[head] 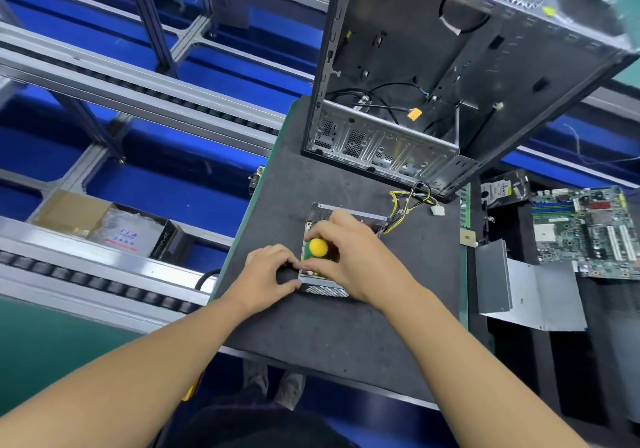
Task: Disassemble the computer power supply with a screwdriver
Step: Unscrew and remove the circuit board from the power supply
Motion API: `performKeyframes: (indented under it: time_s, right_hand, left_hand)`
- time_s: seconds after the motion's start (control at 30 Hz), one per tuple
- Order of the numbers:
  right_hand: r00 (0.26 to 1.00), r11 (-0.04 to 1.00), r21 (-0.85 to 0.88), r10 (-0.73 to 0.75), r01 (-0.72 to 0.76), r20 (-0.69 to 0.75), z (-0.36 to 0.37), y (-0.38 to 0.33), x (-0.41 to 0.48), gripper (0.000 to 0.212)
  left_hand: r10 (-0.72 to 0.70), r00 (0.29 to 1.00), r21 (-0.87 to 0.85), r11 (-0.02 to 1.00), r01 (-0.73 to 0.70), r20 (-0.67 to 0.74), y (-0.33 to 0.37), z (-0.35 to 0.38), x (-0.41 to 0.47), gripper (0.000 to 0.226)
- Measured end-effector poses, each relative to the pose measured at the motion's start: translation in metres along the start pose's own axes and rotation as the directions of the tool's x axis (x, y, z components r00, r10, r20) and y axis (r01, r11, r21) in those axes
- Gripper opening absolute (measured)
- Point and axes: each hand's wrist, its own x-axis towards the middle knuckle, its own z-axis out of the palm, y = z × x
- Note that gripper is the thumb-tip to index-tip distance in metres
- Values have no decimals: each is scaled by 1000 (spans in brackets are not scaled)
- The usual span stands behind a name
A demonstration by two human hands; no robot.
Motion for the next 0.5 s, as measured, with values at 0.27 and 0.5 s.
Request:
performKeyframes:
  time_s: [0.27, 0.5]
  right_hand:
    - [981, 980, -180, -51, 85, 185, -15, -7, 4, 54]
    - [990, 994, -104, -2, 17, 141, -3, -10, 2, 41]
  left_hand:
    - [-49, 998, -58, 997, 47, -28, 3, 4, -2, 23]
    - [-71, 995, -130, 990, 62, -68, 3, 8, 0, 24]
